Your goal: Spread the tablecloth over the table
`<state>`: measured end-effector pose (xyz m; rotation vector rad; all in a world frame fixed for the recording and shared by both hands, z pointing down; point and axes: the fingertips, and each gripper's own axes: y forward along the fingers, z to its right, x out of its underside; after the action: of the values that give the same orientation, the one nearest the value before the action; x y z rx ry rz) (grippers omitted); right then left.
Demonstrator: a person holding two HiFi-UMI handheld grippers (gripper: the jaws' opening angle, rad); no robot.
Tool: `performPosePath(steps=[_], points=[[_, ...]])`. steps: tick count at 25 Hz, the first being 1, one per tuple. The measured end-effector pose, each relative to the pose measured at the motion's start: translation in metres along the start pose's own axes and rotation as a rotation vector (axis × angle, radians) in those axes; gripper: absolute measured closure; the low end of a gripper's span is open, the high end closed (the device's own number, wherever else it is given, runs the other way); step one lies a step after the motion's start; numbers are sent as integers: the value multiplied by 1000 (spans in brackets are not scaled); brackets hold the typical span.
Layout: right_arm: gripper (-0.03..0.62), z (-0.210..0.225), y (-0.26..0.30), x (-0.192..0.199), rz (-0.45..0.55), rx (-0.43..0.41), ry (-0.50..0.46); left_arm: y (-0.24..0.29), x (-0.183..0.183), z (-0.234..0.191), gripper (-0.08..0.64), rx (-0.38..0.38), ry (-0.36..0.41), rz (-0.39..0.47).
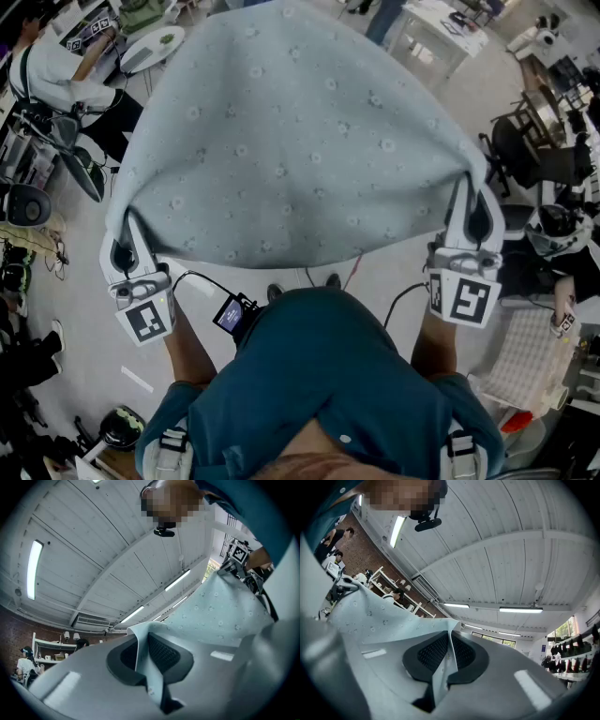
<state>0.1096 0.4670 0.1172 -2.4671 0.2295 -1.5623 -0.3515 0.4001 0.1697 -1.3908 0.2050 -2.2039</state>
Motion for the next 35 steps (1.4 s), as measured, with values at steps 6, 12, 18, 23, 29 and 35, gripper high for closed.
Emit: performPosePath(steps=[6,12,18,23,29,35], points=[[578,2,-1,0,-7,10,-1,3,1,4,549,20,1,-13],[578,2,-1,2,-17,14,-1,7,3,7,551,36,-14,-2],[578,-2,7,6,-36,15,4,19,14,9,551,63,-10,-26],[577,-5,5,10,-41,35,39,21,22,7,551,75,-17,-19],[575,-27,0,3,-34,42,55,9,35,-6,552,95,-18,-22],[577,-28,13,7,-32,23,52,13,46,-6,554,88,-20,-42]])
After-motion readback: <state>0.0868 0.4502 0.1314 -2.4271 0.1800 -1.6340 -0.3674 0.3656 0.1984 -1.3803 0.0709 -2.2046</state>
